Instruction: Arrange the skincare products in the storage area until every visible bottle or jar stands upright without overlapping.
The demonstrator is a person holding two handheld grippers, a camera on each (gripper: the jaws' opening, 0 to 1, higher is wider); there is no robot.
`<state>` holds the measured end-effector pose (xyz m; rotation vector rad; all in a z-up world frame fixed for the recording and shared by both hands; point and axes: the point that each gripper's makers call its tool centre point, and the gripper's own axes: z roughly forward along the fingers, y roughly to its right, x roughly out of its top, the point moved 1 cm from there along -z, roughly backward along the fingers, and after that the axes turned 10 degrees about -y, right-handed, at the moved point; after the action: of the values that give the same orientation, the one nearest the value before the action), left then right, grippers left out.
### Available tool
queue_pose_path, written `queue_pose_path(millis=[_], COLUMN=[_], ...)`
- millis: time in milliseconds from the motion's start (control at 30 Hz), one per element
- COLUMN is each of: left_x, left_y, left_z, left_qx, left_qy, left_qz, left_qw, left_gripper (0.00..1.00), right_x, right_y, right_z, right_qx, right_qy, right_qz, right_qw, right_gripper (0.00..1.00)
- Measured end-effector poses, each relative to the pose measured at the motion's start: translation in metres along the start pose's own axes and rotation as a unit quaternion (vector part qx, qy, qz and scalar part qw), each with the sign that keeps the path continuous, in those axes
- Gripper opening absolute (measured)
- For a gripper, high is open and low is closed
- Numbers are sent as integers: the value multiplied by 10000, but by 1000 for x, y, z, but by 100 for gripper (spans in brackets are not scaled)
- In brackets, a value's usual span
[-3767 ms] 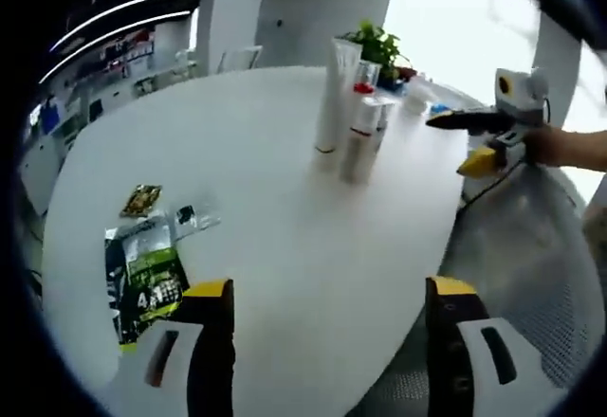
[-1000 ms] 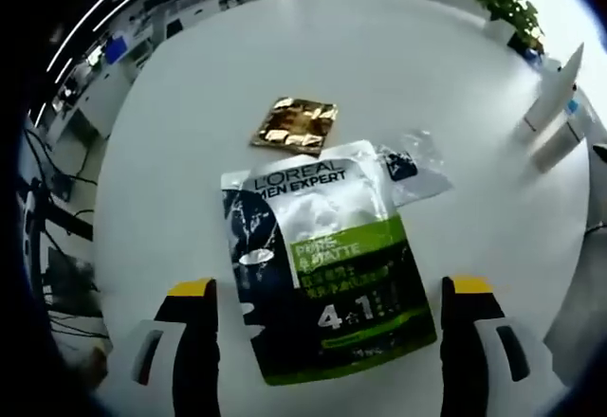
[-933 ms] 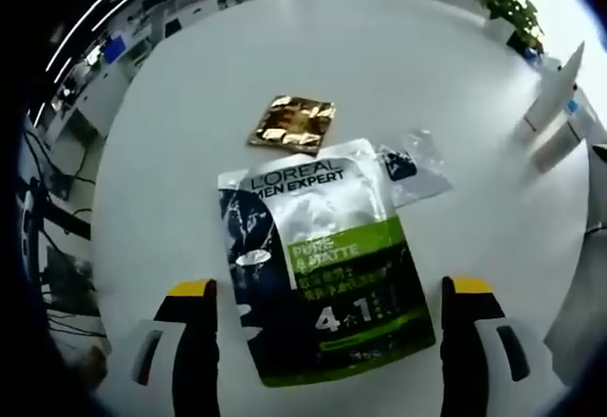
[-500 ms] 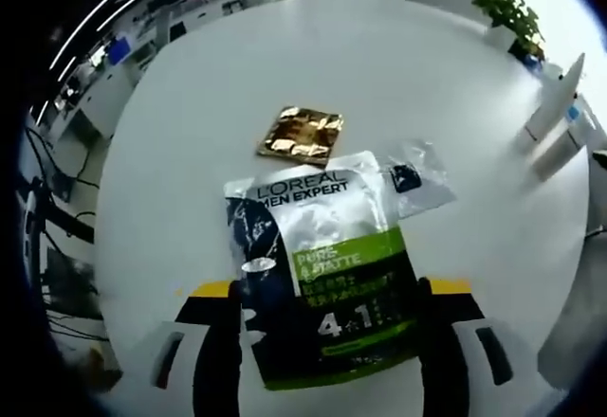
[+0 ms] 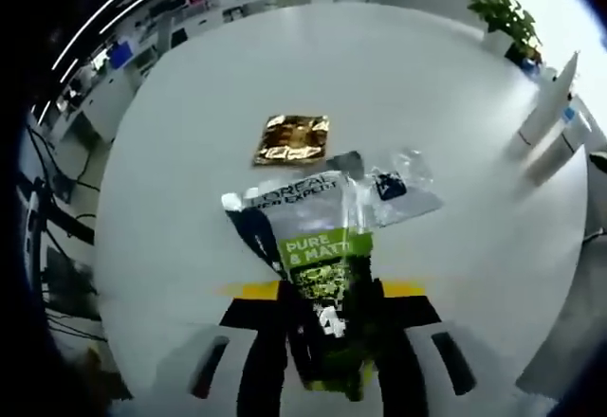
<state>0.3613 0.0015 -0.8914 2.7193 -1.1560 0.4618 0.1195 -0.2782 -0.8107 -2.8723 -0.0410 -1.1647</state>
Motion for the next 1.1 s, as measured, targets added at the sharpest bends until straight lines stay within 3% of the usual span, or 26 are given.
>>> queue_pose_path(millis=[233,433,733,1100], left_x=[1,3,2,-11], left_y=[4,8,26,51], left_z=[-1,-7,-26,-58], left_qx=[9,-20,-259,-472], left_qy=[57,303,660,1033], left_qz=[2,6,-132,-236], left_qw=[10000,9995,9974,9932], left_gripper=[14,9,8,8], right_x=[0,1,0,2], right_y=[0,-4,-19,-31], right_z=[0,-1,0,-3], right_qx=[4,107,422,694], right_qy=[0,38,-10,56], right_qz=[-13,-78,-189,-249], right_qw=[10000,9999,9989,9973], right_gripper=[81,77,64,61])
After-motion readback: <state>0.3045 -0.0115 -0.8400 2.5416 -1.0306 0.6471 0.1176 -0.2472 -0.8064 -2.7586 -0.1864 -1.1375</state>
